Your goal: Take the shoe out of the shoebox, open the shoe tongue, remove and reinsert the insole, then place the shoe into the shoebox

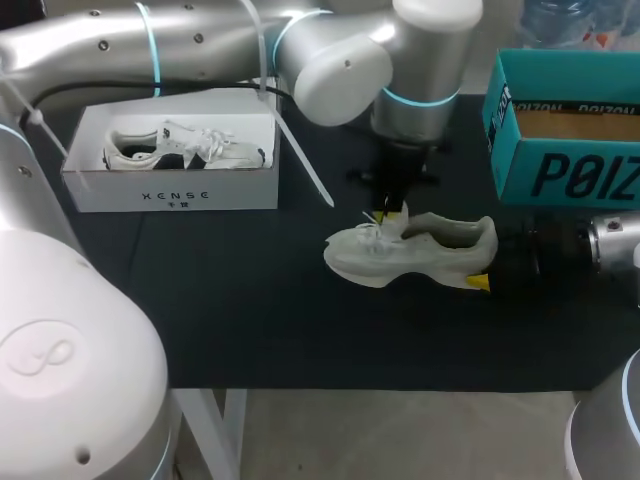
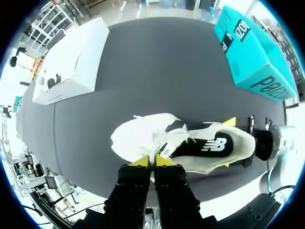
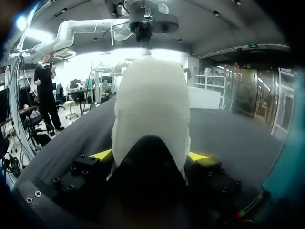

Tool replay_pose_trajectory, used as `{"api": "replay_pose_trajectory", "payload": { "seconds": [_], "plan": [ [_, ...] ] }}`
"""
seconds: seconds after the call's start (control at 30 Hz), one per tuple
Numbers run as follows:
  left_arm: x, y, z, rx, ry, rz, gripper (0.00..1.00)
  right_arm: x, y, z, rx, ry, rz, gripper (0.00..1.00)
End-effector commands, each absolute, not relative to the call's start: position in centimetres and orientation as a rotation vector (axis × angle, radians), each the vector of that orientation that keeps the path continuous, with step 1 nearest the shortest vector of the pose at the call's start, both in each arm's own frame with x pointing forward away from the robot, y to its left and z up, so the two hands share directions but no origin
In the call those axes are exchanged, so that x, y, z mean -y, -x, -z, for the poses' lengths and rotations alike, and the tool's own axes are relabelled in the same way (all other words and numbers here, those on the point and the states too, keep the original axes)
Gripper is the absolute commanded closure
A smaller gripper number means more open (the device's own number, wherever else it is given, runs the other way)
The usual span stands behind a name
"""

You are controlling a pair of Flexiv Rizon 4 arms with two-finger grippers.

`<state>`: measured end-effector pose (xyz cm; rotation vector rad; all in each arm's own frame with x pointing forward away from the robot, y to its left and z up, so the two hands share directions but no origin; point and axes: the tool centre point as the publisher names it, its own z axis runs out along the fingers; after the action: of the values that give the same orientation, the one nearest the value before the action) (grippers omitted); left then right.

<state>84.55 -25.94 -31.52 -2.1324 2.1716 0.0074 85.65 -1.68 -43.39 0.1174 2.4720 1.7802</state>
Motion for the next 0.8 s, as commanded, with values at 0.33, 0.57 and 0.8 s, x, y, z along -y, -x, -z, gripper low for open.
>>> {"api": "replay_pose_trajectory", "payload": {
  "seconds": [0.33, 0.57, 0.8],
  "plan": [
    [27.9, -84.5, 31.7, -2.251, 2.115, -0.028, 0.00, 1.6, -85.8, 43.7, -2.473, -0.119, -1.777, 1.00],
    [29.4, -84.5, 31.9, -2.284, 2.095, -0.042, 0.00, 1.6, -85.8, 43.7, -2.473, -0.119, -1.777, 1.00],
    [29.2, -84.4, 32.1, -2.283, 2.079, -0.050, 1.00, 1.6, -85.8, 43.7, -2.473, -0.119, -1.777, 1.00]
  ]
}}
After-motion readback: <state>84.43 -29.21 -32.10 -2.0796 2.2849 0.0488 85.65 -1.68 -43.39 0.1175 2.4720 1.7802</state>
